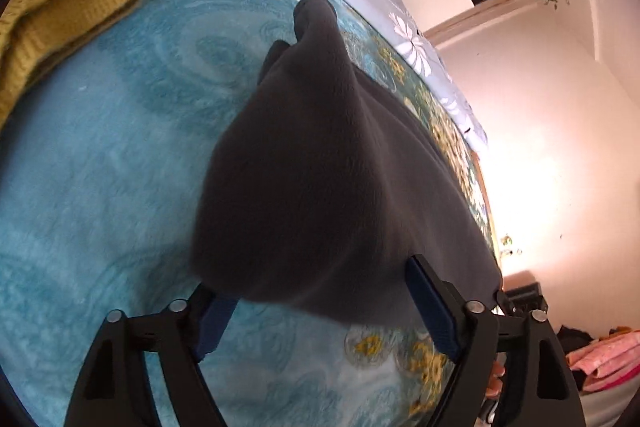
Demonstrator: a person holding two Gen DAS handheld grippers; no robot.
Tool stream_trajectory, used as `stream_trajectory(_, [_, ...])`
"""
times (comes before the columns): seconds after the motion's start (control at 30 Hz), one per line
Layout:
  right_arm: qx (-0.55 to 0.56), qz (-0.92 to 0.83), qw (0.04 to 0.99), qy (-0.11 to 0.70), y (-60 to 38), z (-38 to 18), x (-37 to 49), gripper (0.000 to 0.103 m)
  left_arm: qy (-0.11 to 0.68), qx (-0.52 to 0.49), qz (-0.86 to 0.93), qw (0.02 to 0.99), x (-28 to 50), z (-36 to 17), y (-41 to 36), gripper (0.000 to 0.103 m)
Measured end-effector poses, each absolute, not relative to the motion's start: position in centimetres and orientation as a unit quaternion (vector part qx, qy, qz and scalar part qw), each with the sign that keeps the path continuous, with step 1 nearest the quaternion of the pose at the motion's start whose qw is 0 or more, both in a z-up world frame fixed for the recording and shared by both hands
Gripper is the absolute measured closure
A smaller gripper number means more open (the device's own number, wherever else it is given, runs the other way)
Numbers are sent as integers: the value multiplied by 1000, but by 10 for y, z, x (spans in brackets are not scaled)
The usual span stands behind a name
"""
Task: Fold clothes
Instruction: 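Lift the folded jacket with both grippers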
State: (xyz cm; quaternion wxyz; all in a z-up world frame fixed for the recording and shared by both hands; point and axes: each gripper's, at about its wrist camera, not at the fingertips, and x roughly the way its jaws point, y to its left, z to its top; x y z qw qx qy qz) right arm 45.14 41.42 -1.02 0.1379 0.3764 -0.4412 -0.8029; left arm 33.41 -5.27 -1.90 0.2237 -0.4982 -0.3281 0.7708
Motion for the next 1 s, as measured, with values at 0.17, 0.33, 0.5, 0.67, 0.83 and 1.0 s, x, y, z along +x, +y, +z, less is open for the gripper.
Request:
stream_trajectory(0.17, [348, -800, 140, -468, 402, -16, 435, 26, -337, -468, 786, 223, 321, -17, -45, 15])
stream_trajectory(0.33, [347, -812, 120, -454, 391, -16, 414, 25, -347, -455, 787, 231, 304, -21, -41, 15])
stream_trajectory(0.5, [347, -816, 113, -449, 387, -15, 404, 25, -346, -448, 796, 214, 298, -17, -30, 15])
stream_trajectory(0.67, [349, -818, 90, -449, 380, -9, 408, 30, -348, -457, 798, 183, 301, -15, -35, 36])
stream_trajectory(0.83, [349, -824, 72, -440, 371, 5, 415, 43, -340, -458, 799, 188, 300, -1, -36, 52])
stream_trajectory(1.0, [336, -836, 71, -428, 362, 33, 423, 49, -324, -421, 818, 221, 305, 39, -47, 54])
